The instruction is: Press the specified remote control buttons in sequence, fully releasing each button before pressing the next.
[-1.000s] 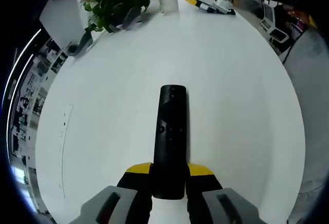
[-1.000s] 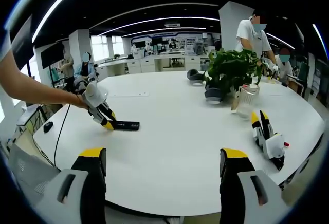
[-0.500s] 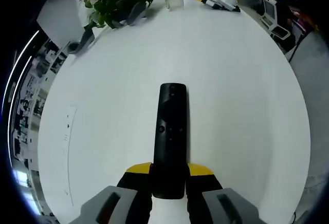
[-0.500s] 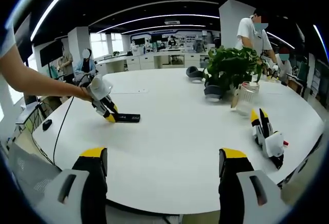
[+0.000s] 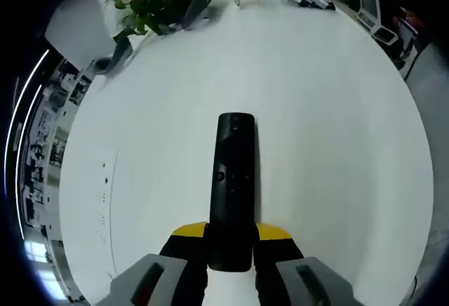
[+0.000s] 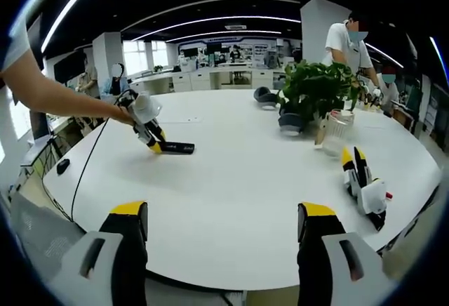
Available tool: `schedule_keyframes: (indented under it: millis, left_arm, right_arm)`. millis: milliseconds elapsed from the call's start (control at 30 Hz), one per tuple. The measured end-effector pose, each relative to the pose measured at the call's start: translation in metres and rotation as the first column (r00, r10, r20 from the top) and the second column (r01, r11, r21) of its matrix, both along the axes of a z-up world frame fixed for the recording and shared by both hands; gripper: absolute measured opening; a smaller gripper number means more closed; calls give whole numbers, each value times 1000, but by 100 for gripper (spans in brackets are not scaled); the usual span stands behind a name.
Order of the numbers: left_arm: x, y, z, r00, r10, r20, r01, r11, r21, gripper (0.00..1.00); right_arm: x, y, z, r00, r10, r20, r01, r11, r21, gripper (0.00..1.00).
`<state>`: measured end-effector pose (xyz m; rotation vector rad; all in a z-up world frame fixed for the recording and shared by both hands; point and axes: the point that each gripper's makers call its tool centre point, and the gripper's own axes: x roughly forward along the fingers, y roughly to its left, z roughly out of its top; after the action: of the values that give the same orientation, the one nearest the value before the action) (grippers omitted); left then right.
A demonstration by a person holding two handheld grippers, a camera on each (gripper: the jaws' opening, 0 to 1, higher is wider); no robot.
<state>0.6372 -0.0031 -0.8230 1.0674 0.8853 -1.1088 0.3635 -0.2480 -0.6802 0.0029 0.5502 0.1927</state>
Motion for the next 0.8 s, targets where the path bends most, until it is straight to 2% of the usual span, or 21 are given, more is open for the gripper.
schedule_keyframes:
  millis: [500,633,800]
  left_arm:
    - [35,2,-4,1000,11,9,-12,1000,15,24]
    - [40,4,-5,1000,11,-3,-11,1000,21,24]
    - [40,5,-5,999,25,-47,-25,1000,2,24]
  right_arm:
    - [-1,-2,-6,999,-8,-35,8,1000,-12,91]
    - [-1,-2,-7,999,-9,-40,8,1000,-20,91]
    - [-2,-2,-9,999,-6,-50,4,1000,-27,91]
